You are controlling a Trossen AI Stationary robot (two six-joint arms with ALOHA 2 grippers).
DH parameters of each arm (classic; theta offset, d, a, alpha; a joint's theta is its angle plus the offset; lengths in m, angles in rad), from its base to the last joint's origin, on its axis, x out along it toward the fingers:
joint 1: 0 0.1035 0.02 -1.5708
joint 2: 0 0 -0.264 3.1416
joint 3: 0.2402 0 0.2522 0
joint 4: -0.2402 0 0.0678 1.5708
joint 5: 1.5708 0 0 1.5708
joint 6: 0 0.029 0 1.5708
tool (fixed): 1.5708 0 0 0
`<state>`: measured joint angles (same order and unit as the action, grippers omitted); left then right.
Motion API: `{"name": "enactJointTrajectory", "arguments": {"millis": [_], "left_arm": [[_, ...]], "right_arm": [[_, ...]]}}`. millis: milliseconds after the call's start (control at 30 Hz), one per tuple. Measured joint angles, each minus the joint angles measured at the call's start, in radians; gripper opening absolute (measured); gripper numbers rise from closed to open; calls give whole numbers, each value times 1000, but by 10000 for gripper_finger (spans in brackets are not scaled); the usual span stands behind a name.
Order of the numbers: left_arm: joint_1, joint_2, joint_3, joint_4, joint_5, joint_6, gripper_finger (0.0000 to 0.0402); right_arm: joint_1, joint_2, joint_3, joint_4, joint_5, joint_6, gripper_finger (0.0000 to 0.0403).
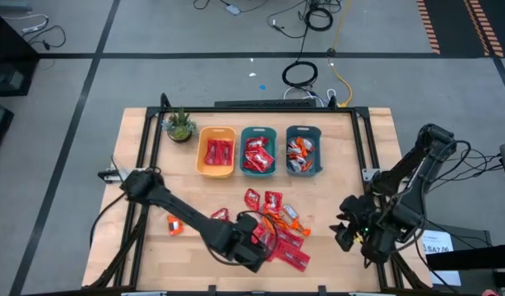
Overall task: Sort candy
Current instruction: Put the red candy into the top left yellow bin
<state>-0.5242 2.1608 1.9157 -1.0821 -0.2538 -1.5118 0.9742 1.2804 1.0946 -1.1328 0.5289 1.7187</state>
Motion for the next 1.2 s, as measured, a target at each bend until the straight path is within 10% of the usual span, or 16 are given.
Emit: {"name": "enactJointTrajectory", "arguments": {"millis": [300, 1200], "left_arm": [[7, 131, 109, 39, 83, -211, 364], [82, 202, 27, 140, 133, -211, 364]], "right_arm": [[52, 1, 0, 0, 1, -2, 215], [114, 1, 0, 1, 53, 22, 215]]}}
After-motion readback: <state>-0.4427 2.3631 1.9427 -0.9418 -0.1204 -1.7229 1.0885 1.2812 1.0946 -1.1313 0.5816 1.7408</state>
